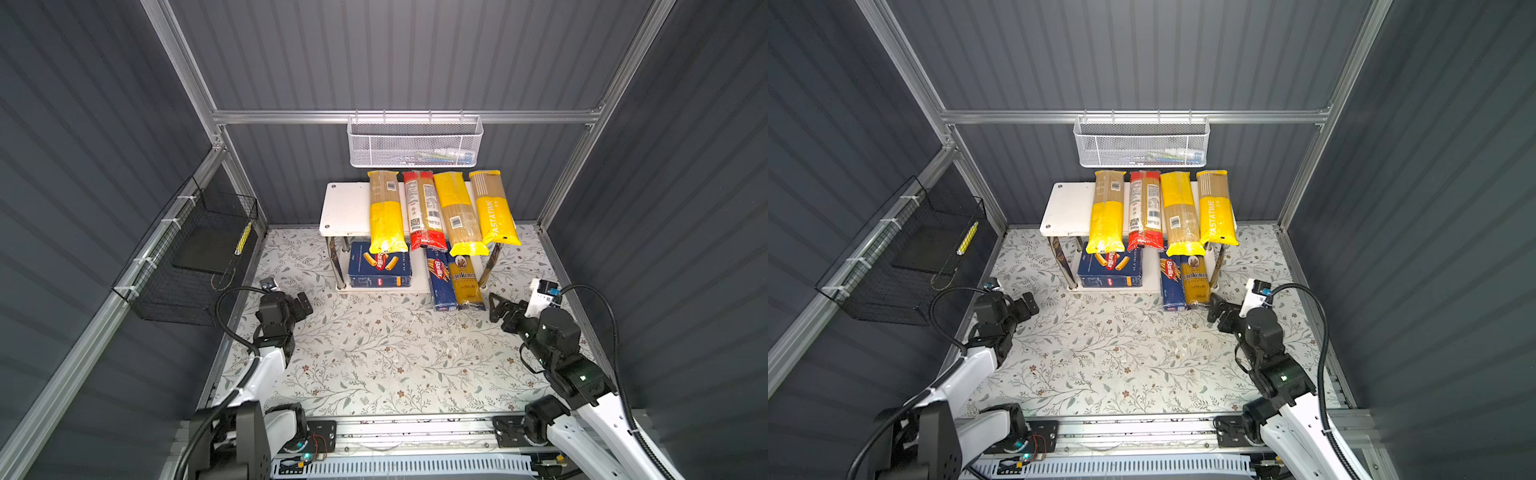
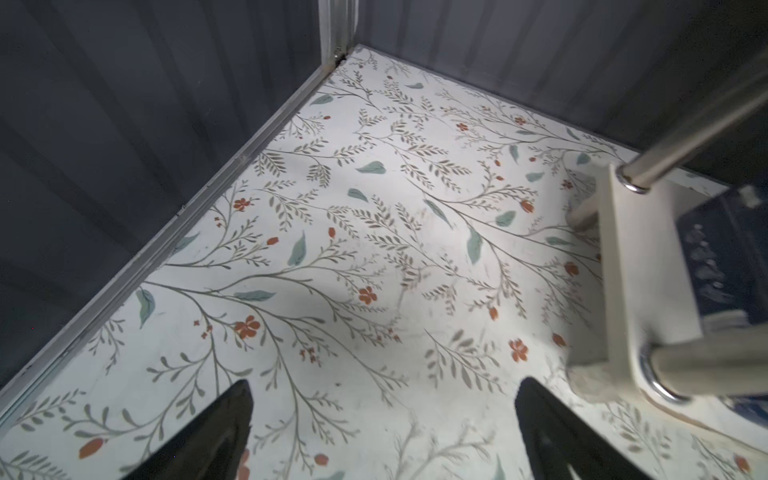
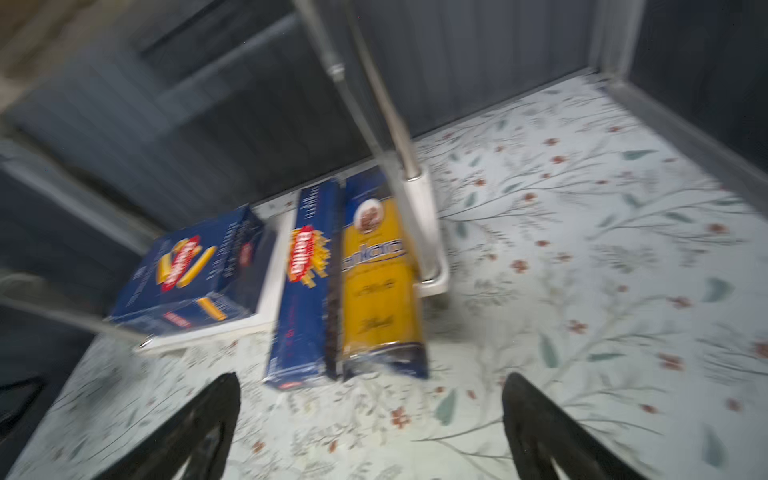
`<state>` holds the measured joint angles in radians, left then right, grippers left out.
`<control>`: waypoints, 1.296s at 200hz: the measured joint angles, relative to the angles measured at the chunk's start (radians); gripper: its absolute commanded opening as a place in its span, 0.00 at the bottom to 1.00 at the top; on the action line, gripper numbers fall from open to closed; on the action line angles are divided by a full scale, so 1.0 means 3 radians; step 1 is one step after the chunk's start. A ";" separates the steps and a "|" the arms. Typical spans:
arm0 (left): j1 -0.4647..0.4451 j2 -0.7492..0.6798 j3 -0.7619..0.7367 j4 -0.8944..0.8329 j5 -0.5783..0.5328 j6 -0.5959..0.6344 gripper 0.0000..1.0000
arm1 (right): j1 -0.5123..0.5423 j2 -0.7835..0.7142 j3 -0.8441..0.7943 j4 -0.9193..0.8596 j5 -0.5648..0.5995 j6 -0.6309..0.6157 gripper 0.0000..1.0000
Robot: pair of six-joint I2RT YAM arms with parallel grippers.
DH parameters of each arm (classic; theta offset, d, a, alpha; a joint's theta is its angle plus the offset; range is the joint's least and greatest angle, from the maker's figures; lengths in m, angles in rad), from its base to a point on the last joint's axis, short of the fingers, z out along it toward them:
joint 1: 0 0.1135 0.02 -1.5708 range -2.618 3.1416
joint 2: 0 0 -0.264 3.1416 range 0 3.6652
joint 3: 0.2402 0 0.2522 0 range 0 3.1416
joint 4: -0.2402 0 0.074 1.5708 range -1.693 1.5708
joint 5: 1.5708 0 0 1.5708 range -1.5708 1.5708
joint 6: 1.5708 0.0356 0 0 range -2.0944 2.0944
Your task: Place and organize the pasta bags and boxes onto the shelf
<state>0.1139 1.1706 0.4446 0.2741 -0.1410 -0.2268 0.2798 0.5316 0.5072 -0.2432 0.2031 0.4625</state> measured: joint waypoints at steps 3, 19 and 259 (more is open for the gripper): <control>0.0020 0.0051 -0.0001 0.0053 0.0020 0.0019 1.00 | -0.0071 0.0003 -0.0031 0.0009 0.0024 -0.0028 0.99; 0.0070 0.0256 -0.0071 0.0415 0.0173 0.0098 1.00 | -0.0387 0.0048 -0.0266 0.0183 0.0117 -0.0177 0.99; -0.0355 0.1717 -0.0042 0.2441 0.1024 0.0724 1.00 | -0.0868 0.3103 -0.0861 0.4565 -0.0329 -0.1558 0.99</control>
<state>0.0074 1.6855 0.4320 1.0065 0.1661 -0.0097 0.0193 1.4624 0.2489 1.1263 0.1043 -0.0048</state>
